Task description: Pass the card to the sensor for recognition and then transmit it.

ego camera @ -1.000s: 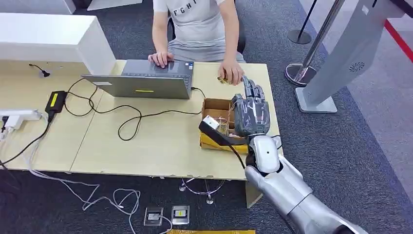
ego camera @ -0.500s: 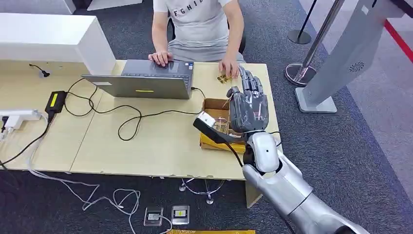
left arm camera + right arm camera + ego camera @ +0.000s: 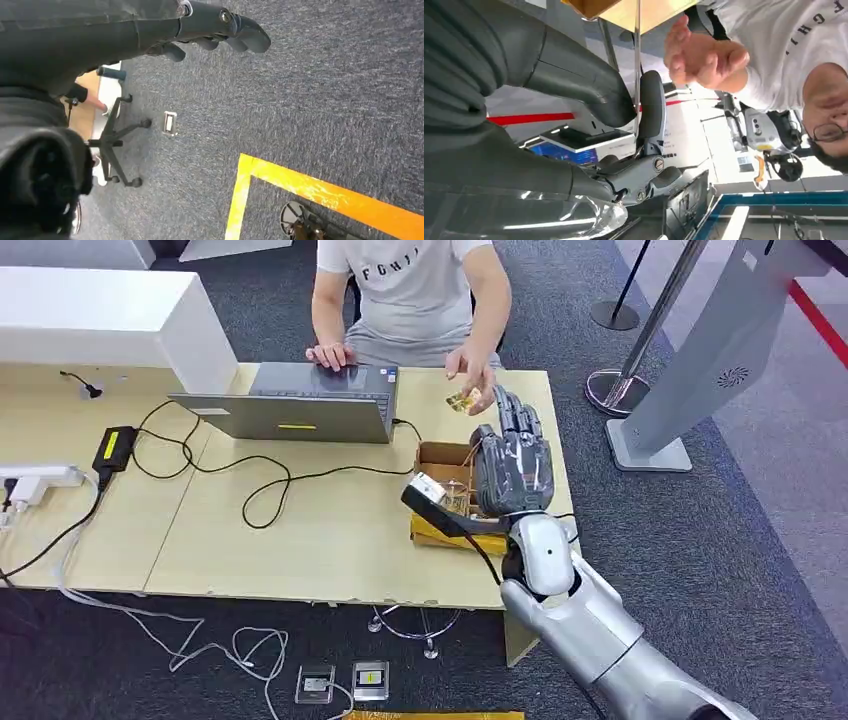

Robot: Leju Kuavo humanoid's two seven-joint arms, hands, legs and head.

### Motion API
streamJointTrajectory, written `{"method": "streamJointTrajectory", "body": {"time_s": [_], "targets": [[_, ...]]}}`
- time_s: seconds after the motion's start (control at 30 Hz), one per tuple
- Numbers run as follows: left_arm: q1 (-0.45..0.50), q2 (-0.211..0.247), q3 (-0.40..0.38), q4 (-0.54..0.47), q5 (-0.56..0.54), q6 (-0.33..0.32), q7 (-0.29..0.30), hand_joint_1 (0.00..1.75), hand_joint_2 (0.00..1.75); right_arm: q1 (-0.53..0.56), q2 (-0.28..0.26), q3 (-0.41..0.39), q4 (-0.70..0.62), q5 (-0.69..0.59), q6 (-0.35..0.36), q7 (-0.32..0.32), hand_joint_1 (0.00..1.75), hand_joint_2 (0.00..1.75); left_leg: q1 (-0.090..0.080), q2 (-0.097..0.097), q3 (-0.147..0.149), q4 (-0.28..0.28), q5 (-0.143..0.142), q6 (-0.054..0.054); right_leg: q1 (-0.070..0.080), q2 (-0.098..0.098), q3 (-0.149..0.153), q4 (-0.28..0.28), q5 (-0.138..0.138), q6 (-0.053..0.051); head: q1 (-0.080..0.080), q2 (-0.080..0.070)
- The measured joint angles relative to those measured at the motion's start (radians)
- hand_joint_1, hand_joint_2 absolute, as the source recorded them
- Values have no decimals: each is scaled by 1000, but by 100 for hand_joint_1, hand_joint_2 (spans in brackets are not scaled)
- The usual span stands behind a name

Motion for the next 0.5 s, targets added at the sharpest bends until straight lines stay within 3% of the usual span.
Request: {"method": "streamJointTrajectory", "body": {"time_s": [0.5], "targets": [[0,0,0,0,6,-10,0,0,0,-6,0,0,72,17,23,13,175,175,0,0,0,0,0,0,0,0,0,0,0,0,0,0]]}}
